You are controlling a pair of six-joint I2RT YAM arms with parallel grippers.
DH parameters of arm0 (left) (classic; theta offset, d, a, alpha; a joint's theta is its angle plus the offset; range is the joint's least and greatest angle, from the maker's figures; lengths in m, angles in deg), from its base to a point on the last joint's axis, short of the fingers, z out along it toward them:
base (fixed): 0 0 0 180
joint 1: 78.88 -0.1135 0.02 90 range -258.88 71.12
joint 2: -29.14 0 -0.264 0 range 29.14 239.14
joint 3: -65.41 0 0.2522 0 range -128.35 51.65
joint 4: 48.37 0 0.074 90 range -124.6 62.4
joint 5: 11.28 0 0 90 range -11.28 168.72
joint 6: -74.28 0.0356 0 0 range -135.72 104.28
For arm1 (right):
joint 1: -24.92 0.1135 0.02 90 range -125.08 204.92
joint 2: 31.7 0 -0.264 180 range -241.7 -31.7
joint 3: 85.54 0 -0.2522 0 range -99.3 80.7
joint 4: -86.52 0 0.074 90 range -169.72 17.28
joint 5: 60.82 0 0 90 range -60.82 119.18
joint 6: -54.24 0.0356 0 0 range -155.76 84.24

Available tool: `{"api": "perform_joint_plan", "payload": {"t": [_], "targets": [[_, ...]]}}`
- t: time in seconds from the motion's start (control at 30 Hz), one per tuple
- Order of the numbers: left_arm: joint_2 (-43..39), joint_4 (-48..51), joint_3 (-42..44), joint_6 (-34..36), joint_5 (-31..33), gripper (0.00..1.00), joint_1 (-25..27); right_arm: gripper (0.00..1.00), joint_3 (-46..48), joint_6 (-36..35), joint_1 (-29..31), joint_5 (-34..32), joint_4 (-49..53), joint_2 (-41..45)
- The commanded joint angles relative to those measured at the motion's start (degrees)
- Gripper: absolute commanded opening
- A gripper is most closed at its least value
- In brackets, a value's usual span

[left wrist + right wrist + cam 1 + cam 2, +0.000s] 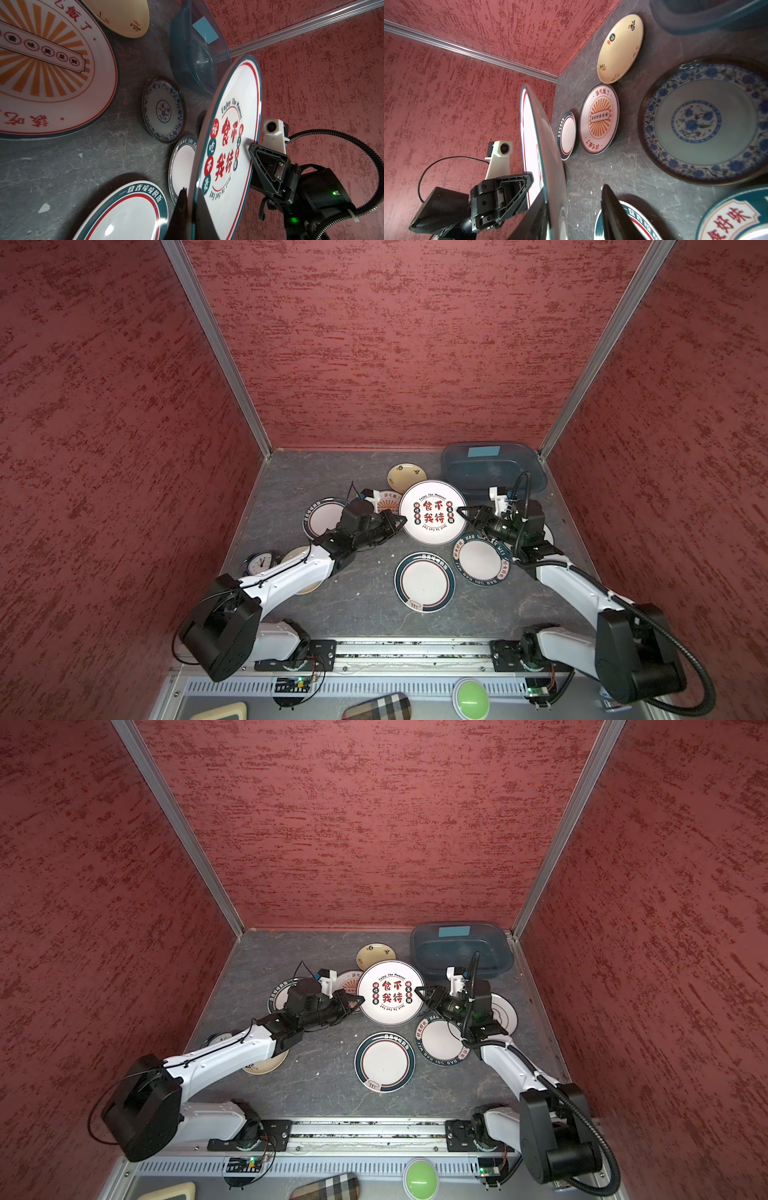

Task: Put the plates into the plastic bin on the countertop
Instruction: 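Lift the plate with left gripper toward right gripper while right gripper approaches, then grasp the plate rim with right gripper and open left gripper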

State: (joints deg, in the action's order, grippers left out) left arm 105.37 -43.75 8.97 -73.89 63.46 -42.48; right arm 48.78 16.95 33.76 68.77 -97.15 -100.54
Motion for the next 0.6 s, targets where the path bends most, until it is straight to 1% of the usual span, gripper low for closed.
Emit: {"api": "perform_joint_plan", "payload": {"t": [0.0,0.1,0.13,0.17,0.2,0.23,0.27,0.33,0.37,0.4,0.43,0.5,0.57], "targets": [[0.74,-4.87,-2.58,0.87,-2.04,0.0,0.42,0.22,0.06,0.46,0.28,-0.01,-1.33,-0.42],[1.28,-4.16,-2.95,1.71,-1.54,0.0,0.38,0.04,-0.02,0.31,0.22,-1.26,-0.26,-0.33],[1.32,-3.66,-3.19,2.14,-1.36,0.09,0.35,0.0,-0.13,0.38,0.27,-1.9,0.56,-0.35],[1.21,-3.49,-3.36,2.84,-1.46,0.17,0.37,0.0,-0.16,1.34,0.23,-3.27,1.43,-0.41],[1.06,-3.45,-3.41,3.41,-1.73,0.28,0.34,0.0,0.07,2.32,0.23,-3.7,0.46,-0.63],[0.72,-3.34,-3.53,3.77,-2.02,0.49,0.33,0.0,0.4,3.4,0.26,-3.73,-1.46,-1.0],[0.14,-2.3,-3.69,4.01,-1.74,0.67,0.25,0.0,0.42,4.18,0.22,-4.11,-2.63,-1.32],[-1.28,0.79,-4.61,3.91,-1.61,0.82,-0.75,0.0,-0.76,3.49,0.22,-6.58,-1.85,-1.93],[-2.4,2.62,-4.97,3.96,-1.81,0.91,-1.65,0.0,-2.43,2.39,0.19,-8.83,1.3,-2.24],[-3.37,3.66,-5.01,4.69,-2.11,0.97,-2.37,0.0,-4.22,0.71,0.21,-10.35,4.01,-2.69],[-4.59,4.97,-5.04,5.89,-2.06,0.99,-3.28,0.0,-6.63,-1.79,0.21,-12.02,7.03,-3.13],[-6.74,8.14,-5.05,7.08,-1.66,0.99,-5.46,0.0,-9.95,-5.67,0.15,-16.32,12.07,-3.98],[-9.13,10.13,-4.33,7.66,-2.78,0.99,-8.47,0.0,-12.08,-7.84,-0.09,-21.33,14.83,-4.43]]}}
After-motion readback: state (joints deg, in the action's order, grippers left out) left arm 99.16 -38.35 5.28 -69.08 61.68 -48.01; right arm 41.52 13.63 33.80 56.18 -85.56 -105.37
